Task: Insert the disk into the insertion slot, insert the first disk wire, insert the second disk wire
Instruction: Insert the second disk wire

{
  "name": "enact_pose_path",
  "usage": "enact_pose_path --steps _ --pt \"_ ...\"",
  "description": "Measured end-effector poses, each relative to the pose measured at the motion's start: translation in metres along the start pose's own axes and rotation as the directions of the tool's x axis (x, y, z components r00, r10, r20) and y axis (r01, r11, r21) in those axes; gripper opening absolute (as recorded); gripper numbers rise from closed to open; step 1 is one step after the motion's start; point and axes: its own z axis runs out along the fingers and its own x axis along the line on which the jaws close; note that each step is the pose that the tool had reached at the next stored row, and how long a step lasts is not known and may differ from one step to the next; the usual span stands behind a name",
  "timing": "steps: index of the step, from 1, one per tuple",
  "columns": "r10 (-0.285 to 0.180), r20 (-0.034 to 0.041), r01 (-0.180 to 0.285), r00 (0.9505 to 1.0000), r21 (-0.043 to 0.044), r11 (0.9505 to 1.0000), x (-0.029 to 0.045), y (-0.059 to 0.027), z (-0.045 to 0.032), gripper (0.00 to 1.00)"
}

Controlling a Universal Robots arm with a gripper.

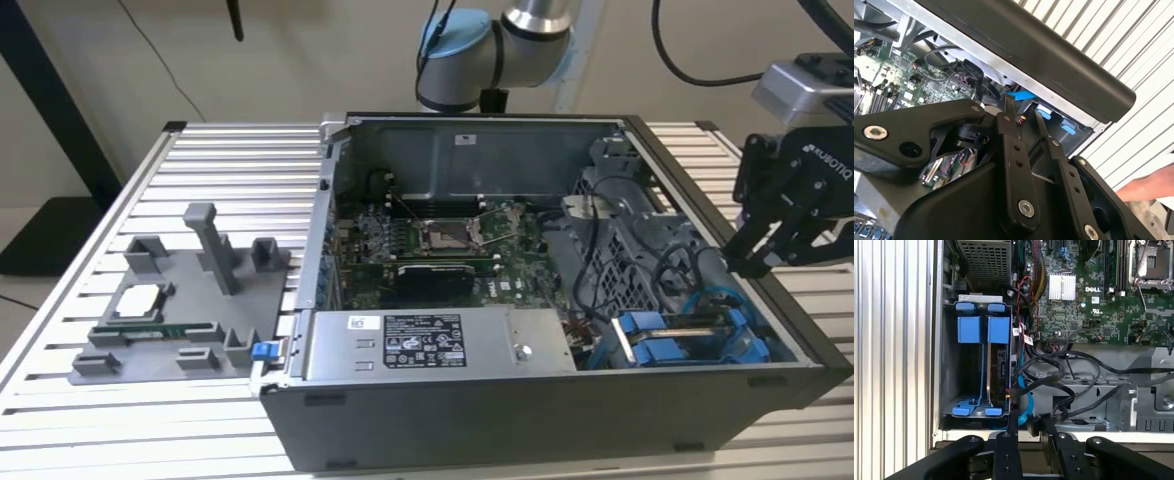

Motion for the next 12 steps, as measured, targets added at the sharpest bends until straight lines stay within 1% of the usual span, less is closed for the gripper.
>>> enact_pose_path --steps 12 --pt "0.0 0.0 0.0 1.0 0.0 1.0 0.0 -0.0001 0.0013 1.0"
